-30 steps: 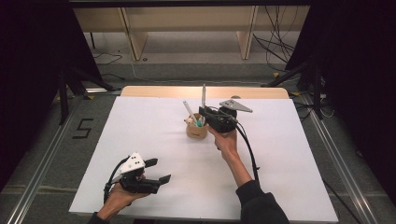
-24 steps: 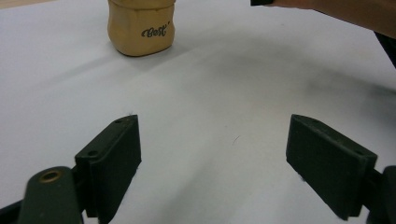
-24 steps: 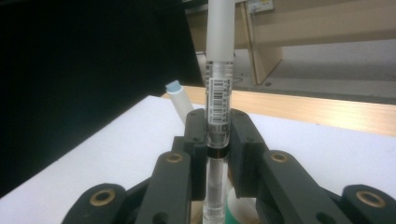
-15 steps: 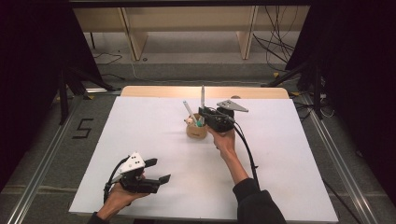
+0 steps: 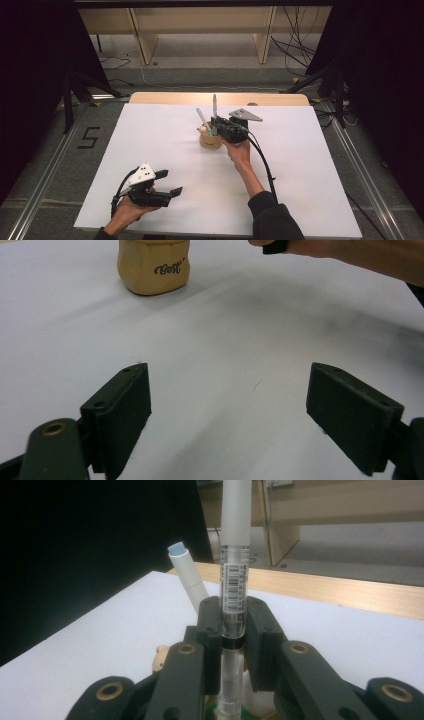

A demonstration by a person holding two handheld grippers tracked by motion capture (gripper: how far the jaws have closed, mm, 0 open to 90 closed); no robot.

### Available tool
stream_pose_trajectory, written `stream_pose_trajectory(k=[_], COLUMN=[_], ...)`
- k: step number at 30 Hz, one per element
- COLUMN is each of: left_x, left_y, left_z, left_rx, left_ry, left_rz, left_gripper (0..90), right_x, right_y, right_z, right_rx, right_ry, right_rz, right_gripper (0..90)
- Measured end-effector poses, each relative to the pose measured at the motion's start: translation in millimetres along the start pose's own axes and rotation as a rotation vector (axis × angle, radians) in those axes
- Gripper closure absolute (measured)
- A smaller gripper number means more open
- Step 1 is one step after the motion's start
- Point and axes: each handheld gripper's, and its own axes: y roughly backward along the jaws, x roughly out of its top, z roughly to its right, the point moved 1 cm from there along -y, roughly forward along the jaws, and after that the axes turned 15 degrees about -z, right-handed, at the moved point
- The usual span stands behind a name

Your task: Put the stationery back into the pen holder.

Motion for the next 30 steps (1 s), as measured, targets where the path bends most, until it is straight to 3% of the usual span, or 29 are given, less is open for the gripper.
stream_pose_trajectory(k=[13, 30], left_x=[0.0, 0.0], left_y=[-0.1, -0.3], left_z=[0.2, 1.1], left_rx=[-0.002, -0.003], left_ry=[-0.004, -0.011], left_rz=[-0.005, -0.011], left_gripper=[17.5, 17.5], right_x=[-4.8, -10.4], right_y=[-3.1, -5.7], right_z=[-2.5, -5.8], right_rx=[-0.042, -0.07], right_ry=[0.073, 0.128], right_rz=[-0.039, -0.07], right_gripper=[79.6, 79.4])
